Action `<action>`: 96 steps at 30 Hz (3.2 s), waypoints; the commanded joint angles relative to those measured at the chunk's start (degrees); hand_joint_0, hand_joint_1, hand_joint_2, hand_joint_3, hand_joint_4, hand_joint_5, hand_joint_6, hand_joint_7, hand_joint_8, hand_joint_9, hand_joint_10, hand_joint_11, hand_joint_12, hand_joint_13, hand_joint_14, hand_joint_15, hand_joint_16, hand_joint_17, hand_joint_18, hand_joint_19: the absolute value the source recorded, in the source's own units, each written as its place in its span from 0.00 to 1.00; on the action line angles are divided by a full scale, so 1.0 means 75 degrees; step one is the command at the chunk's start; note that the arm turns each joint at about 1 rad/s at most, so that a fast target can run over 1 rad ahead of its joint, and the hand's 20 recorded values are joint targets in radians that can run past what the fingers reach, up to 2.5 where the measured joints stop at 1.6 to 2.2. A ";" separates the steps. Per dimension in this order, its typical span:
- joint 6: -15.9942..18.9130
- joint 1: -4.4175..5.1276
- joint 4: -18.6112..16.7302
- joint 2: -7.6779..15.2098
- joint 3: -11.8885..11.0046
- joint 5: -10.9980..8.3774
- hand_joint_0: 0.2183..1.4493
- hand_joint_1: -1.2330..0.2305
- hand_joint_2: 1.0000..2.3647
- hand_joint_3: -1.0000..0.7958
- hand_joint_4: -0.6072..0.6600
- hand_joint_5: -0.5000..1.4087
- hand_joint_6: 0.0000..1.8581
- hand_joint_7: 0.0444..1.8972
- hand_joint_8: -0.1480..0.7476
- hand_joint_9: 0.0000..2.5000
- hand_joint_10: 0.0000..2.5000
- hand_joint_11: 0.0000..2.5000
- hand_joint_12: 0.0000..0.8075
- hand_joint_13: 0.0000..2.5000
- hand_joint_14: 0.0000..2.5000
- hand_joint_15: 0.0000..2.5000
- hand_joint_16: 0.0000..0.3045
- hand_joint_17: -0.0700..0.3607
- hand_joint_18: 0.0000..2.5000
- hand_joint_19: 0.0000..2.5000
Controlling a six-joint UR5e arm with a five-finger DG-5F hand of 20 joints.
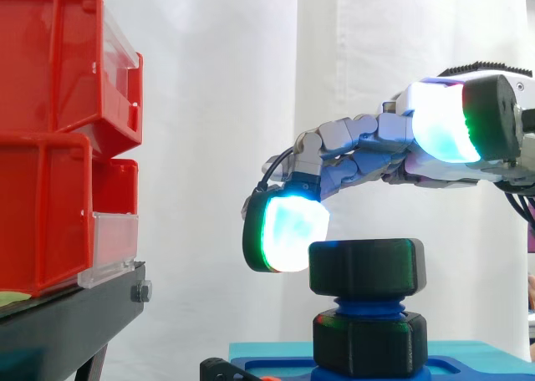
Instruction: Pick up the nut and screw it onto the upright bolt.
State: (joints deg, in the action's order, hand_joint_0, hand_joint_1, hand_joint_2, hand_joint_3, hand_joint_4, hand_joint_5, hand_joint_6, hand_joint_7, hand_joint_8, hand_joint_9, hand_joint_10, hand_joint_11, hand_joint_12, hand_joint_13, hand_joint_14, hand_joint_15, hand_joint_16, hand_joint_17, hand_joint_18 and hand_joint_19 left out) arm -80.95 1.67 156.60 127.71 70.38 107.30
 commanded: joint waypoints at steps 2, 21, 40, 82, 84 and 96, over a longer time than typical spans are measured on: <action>0.0000 -0.0141 -0.0044 0.0000 0.0003 0.0131 0.21 0.81 0.00 0.28 0.65 0.26 0.27 0.66 0.46 0.23 0.00 0.00 0.37 0.16 0.00 0.00 0.11 0.33 0.03 0.00; -0.0035 -0.0657 -0.0208 -0.0012 -0.0008 0.0682 0.22 0.77 0.00 0.28 0.60 0.29 0.27 0.70 0.44 0.35 0.00 0.00 0.29 0.23 0.00 0.00 0.08 0.29 0.11 0.00; -0.0035 -0.0516 -0.0325 0.0000 -0.0278 0.0787 0.19 0.82 0.00 0.28 0.62 0.19 0.27 0.32 0.41 0.20 0.00 0.00 0.37 0.14 0.00 0.00 0.12 0.35 0.04 0.00; 0.0012 -0.0059 -0.0196 0.0000 0.0074 0.0155 0.20 0.83 0.00 0.28 0.68 0.22 0.27 0.47 0.45 0.22 0.00 0.00 0.36 0.16 0.00 0.00 0.11 0.33 0.04 0.00; 0.0012 -0.0106 -0.0173 0.0000 0.0074 0.0178 0.20 0.82 0.00 0.28 0.68 0.22 0.27 0.49 0.45 0.22 0.00 0.00 0.36 0.16 0.00 0.00 0.10 0.33 0.05 0.00; 0.0012 -0.0329 -0.0243 0.0000 0.0074 0.0389 0.21 0.80 0.00 0.28 0.67 0.24 0.27 0.62 0.47 0.26 0.00 0.00 0.33 0.19 0.00 0.00 0.08 0.30 0.07 0.00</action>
State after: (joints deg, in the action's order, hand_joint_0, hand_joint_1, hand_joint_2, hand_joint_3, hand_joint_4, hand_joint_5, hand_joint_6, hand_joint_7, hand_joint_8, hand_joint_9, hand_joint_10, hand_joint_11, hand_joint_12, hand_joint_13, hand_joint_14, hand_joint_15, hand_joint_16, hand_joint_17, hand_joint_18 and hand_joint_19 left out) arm -80.86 -0.32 154.97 127.70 70.95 109.77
